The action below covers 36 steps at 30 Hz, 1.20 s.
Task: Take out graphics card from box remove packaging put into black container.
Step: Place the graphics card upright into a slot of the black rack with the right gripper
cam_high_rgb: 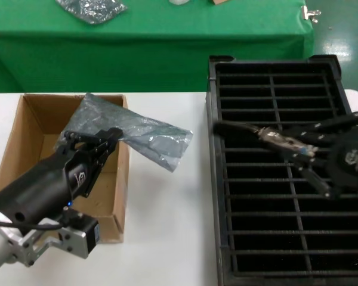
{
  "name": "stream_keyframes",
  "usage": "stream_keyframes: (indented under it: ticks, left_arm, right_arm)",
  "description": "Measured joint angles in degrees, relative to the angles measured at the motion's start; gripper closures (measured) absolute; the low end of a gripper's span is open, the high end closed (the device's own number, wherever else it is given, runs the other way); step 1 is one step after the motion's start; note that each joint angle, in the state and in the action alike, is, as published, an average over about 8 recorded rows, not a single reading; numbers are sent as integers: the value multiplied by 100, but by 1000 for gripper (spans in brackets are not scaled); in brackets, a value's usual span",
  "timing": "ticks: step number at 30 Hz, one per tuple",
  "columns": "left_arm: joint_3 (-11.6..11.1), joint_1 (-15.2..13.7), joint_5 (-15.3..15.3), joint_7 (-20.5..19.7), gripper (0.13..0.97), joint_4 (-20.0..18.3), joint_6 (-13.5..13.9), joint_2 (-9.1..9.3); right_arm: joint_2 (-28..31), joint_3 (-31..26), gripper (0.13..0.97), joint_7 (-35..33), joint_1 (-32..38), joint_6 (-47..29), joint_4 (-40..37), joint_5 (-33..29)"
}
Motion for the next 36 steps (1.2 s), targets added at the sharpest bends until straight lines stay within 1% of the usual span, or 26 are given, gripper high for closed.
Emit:
stream_keyframes:
  ticks: [3, 6, 14, 17, 21, 24, 28, 32, 36]
  left_arm:
    - [0, 0, 0, 0, 958, 0, 0, 0]
    - [0, 0, 0, 0, 958, 0, 0, 0]
    - [0, 0, 0, 0, 958, 0, 0, 0]
    - [0, 0, 0, 0, 958, 0, 0, 0]
    - [0, 0, 0, 0, 958, 0, 0, 0]
    - [0, 0, 0, 0, 958, 0, 0, 0]
    - [0, 0, 0, 0, 958, 0, 0, 0]
    - [0, 0, 0, 0, 958, 0, 0, 0]
    - [0, 0, 0, 0, 958, 0, 0, 0]
  right_arm:
    - [-44, -331, 906, -181, 529, -413, -1, -103]
    - [-78, -697, 906, -285, 1139, -991, -21, -285]
    - [-247, -1677, 906, -150, 2877, -2785, -183, -711]
    - [-369, -2176, 906, -14, 3582, -3431, -278, -776]
    - [-493, -3070, 906, 221, 4579, -4055, -408, -715]
    - [-535, -3769, 906, 399, 5247, -4289, -496, -588]
    - [-604, -4457, 906, 591, 5820, -4396, -615, -476]
    - [-735, -4830, 906, 759, 6068, -4427, -762, -493]
    - [-899, -4971, 906, 916, 6113, -4436, -935, -597]
